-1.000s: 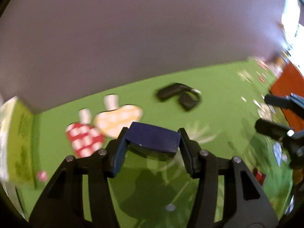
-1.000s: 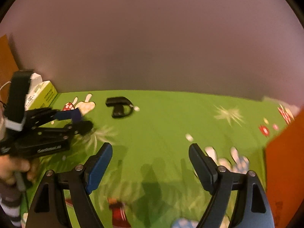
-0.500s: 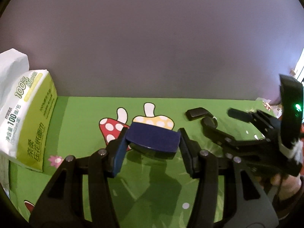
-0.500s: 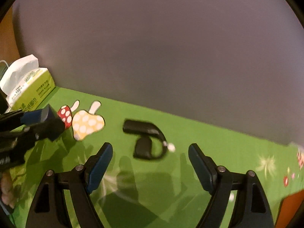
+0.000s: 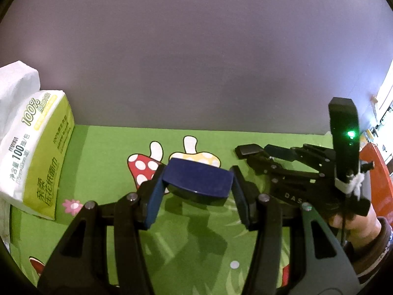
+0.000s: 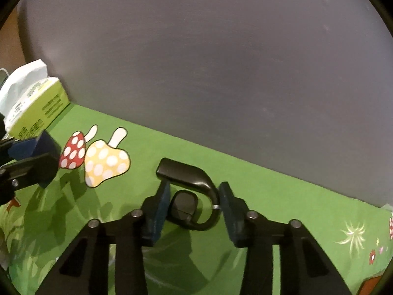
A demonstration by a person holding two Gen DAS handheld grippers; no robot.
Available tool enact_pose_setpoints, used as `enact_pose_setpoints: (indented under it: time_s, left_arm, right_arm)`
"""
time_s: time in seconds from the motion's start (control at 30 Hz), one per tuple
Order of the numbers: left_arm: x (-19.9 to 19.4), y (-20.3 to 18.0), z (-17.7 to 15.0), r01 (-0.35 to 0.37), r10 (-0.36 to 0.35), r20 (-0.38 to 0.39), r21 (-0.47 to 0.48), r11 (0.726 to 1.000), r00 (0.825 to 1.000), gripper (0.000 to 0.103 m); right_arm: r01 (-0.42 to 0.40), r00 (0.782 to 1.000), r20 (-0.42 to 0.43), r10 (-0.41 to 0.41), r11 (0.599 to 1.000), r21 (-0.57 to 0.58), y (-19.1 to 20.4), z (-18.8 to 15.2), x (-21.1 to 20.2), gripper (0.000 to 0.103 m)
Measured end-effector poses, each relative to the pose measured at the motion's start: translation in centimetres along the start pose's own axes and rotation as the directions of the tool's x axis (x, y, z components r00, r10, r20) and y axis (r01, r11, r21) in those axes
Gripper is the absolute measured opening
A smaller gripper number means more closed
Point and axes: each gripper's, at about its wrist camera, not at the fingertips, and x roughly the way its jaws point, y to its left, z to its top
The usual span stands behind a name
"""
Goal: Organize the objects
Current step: 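Grasp the black hook with the right gripper while the left grasps its blue part, then carry the black hook item over the storage box with both grippers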
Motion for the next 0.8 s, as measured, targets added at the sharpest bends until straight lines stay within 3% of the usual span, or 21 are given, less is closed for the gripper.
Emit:
enact_pose_setpoints:
  time_s: [0.47, 0.7, 0.8]
  left_arm:
    - [-0.1, -0.1, 0.5, -0.001, 0.001, -0.007, 0.025, 1.000, 1.000, 0.056]
    - [-1.3, -1.5, 0.4, -0.010, 0.010, -0.010, 0.045, 0.999, 1.000, 0.056]
    - [-2.2, -2.6, 0.1, -0.008, 0.008, -0.008, 0.057, 0.998, 1.000, 0.056]
  right_arm:
    - [0.003, 1.000, 0.021, -0.005, 0.997, 0.079, 0.0, -2.3, -2.9, 0.040]
    - [0.020, 0.999, 0.037, -0.025, 0.993, 0.113, 1.5, -4.2, -5.8, 0.040]
    - [0.011, 0.999, 0.049, -0.018, 0.991, 0.133, 0.0, -5.6, -7.9, 0.040]
